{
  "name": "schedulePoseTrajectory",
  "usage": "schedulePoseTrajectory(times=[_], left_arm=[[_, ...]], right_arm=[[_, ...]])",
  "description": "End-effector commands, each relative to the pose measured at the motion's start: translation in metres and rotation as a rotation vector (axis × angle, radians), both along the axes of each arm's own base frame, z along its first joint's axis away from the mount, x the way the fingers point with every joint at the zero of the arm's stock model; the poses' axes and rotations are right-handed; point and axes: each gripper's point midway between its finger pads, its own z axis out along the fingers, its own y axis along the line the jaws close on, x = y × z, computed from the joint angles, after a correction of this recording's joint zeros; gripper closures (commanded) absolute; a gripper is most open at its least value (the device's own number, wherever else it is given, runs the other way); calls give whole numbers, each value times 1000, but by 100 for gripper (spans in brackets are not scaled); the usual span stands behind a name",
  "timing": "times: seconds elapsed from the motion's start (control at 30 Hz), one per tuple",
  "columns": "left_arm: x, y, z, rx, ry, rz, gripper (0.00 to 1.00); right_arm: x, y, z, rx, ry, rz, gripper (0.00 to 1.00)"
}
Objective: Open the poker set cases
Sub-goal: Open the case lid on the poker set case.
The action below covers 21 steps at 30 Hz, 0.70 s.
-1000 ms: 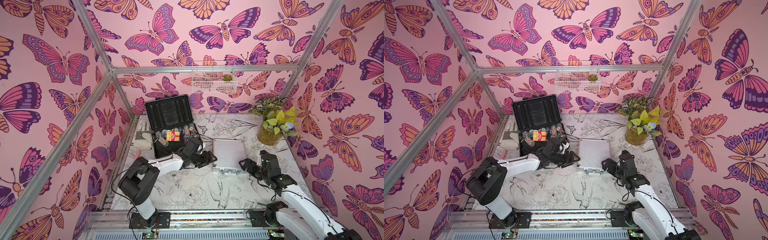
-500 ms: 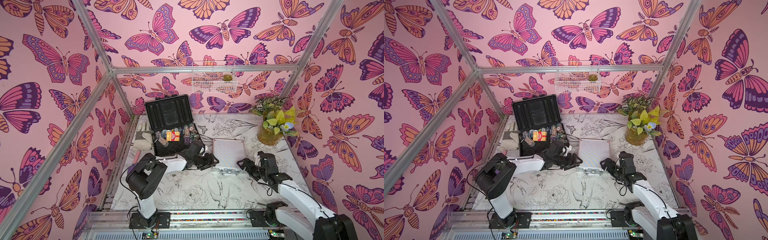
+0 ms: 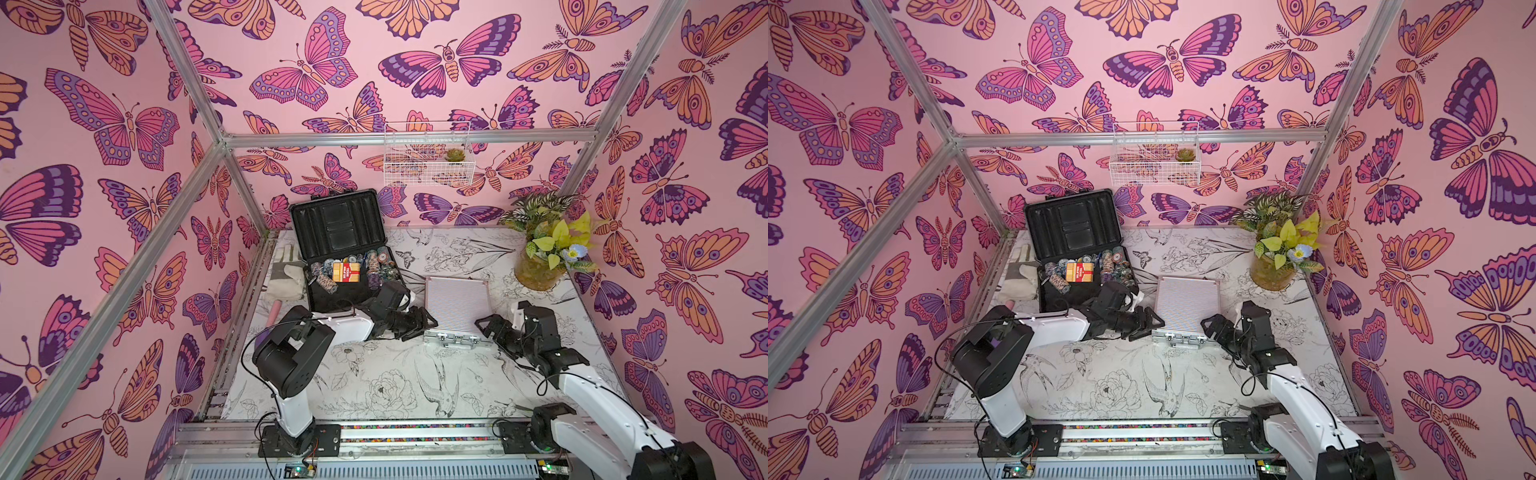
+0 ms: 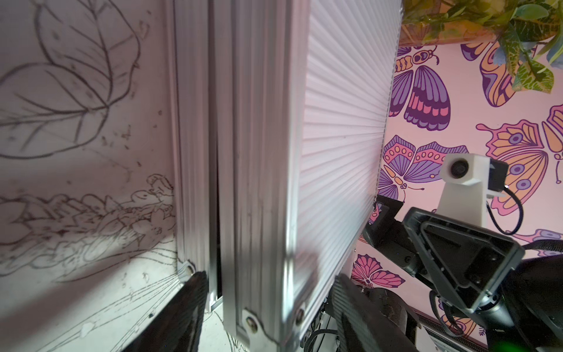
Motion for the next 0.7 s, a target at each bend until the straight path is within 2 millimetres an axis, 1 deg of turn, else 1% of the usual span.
schedulePoseTrajectory(times=[0.0, 0.23, 0.43, 0.57, 0.67], left_arm=[[-1, -12, 28, -83, -33, -38, 33], [-2, -12, 46, -114, -52, -43, 32], [0, -11, 54, -124, -61, -40, 31], [5, -11, 65, -136, -78, -36, 31], [12, -14, 79, -150, -97, -31, 31]], right_arm=[[4, 10, 21, 58, -62, 33, 7], [5, 8, 31, 66, -98, 14, 7], [7, 3, 44, 66, -151, -20, 7], [8, 0, 51, 60, -170, -32, 7], [11, -1, 60, 55, -183, -36, 7]])
